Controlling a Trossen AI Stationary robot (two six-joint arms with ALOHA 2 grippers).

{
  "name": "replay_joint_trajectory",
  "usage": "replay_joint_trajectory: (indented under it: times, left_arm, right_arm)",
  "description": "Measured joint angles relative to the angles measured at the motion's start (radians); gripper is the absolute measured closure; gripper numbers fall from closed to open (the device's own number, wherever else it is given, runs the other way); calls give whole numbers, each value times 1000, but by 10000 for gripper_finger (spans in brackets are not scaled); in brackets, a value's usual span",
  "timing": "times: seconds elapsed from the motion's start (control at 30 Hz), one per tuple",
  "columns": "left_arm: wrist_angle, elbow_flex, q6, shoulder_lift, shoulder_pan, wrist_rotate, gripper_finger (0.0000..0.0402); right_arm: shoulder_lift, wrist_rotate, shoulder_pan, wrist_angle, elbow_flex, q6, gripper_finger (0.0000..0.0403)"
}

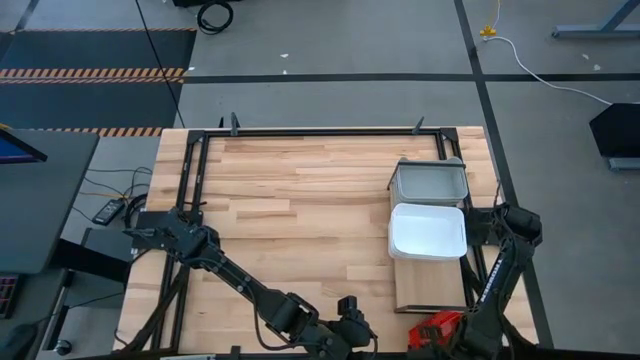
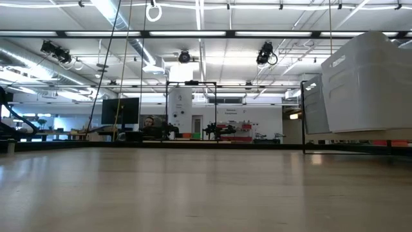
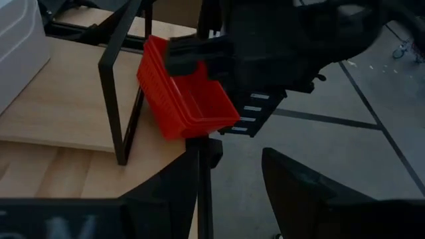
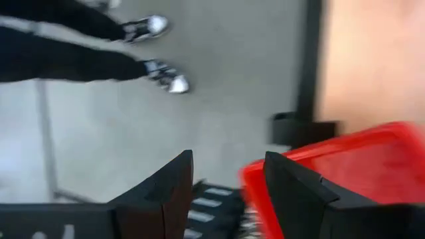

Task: Stack baskets on shelf by color
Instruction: Adjust the stacked red bins on the shelf

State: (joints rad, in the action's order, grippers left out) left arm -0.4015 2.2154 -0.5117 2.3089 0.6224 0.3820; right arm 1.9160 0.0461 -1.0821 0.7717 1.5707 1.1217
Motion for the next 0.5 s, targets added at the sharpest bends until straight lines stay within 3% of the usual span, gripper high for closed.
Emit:
replay_joint_trajectory:
  times: [0.17,0.33,0.5]
  left_arm:
    - [0,0,0,0,1,0,230]
    - [0,0,0,0,4,0,230]
    - [1,0,0,0,4,0,230]
  right_arm:
    - [-5,63,-16,-89,0,111,213]
    - [-7,85,-32,-218,0,367,213]
    - [32,130,-57,-192,-3,633,213]
